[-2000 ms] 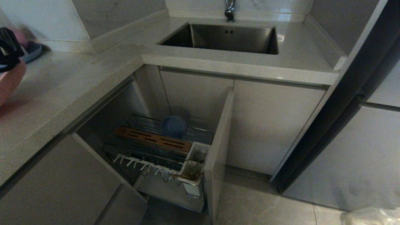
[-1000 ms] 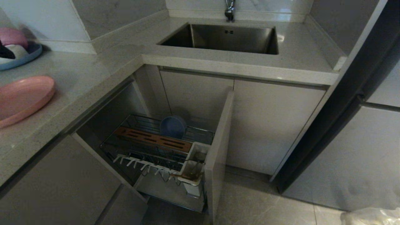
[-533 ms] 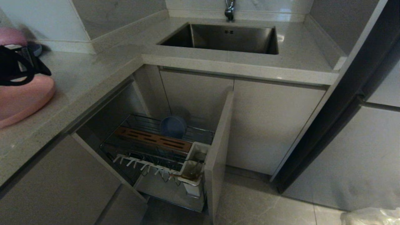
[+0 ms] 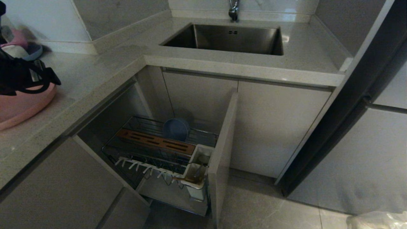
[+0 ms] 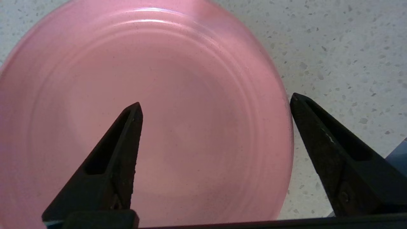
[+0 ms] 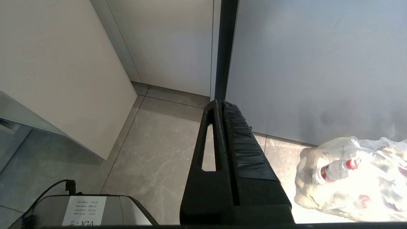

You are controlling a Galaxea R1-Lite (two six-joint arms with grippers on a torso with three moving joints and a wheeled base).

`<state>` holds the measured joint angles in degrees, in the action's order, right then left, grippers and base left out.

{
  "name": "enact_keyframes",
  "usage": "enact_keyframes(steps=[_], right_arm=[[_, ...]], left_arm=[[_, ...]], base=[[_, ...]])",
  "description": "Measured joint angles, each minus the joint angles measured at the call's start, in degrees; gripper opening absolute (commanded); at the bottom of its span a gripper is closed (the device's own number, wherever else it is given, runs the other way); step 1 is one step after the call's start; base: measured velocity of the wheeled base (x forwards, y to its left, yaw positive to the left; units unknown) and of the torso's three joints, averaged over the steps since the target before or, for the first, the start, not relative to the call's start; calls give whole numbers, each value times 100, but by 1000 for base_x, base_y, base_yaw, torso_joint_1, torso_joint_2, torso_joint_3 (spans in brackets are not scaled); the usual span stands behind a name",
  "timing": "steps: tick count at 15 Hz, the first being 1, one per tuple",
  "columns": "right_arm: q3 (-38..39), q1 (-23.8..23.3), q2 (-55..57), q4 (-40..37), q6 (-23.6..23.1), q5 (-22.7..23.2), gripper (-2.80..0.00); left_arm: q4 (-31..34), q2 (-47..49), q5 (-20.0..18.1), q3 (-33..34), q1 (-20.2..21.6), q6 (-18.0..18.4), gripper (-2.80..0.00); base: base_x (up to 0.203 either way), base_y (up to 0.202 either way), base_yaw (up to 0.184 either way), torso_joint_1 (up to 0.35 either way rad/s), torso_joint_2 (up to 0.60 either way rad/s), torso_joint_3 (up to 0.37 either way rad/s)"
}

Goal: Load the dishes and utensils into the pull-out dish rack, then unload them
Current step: Pick up the plate and place it in the cupboard

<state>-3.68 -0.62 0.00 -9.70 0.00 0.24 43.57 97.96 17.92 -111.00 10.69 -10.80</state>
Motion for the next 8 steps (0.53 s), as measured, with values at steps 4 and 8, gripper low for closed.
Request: enact_keyframes(steps=[4, 8], right_arm=[[0, 0, 0, 0, 0, -2, -280], [0, 0, 0, 1, -1, 0, -280]], left_arm=[[30, 20, -14, 0, 28, -46, 0], [67, 33, -28, 9, 74, -118, 0]], base=[[0, 0, 0, 0, 0, 0], [0, 0, 0, 0, 0, 0]])
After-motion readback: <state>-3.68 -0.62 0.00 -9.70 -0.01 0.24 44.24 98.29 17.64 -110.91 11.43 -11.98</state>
